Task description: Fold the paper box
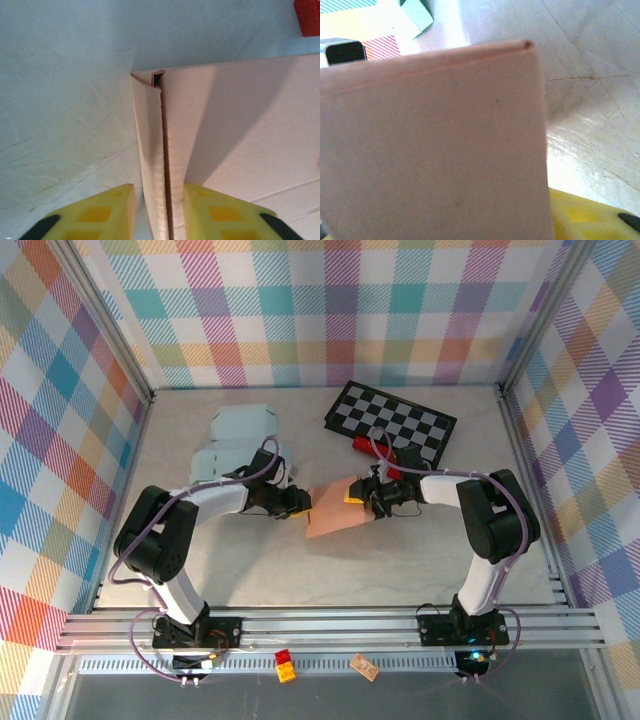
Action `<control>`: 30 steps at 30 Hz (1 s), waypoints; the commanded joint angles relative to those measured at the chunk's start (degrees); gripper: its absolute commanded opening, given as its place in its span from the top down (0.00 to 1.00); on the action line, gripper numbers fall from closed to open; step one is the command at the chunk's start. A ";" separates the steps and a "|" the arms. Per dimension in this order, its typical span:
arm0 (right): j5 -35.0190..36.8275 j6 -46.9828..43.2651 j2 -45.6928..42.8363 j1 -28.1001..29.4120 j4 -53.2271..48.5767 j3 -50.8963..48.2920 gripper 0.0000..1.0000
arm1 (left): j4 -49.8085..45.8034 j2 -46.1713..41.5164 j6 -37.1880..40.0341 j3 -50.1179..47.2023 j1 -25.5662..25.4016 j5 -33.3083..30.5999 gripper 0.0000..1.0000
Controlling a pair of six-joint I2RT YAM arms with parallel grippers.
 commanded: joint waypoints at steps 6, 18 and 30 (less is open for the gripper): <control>-0.98 8.06 -2.10 0.35 -1.57 0.50 0.58 | -4.89 -15.60 11.81 -0.70 -1.66 -9.22 0.62; -3.21 23.38 -4.52 0.29 -21.00 6.40 0.58 | -6.77 -30.42 55.11 -5.62 -15.84 -13.15 0.36; -5.11 26.90 -3.39 0.05 -32.57 10.20 0.60 | -6.52 -25.41 70.74 -3.49 -18.95 -20.97 0.26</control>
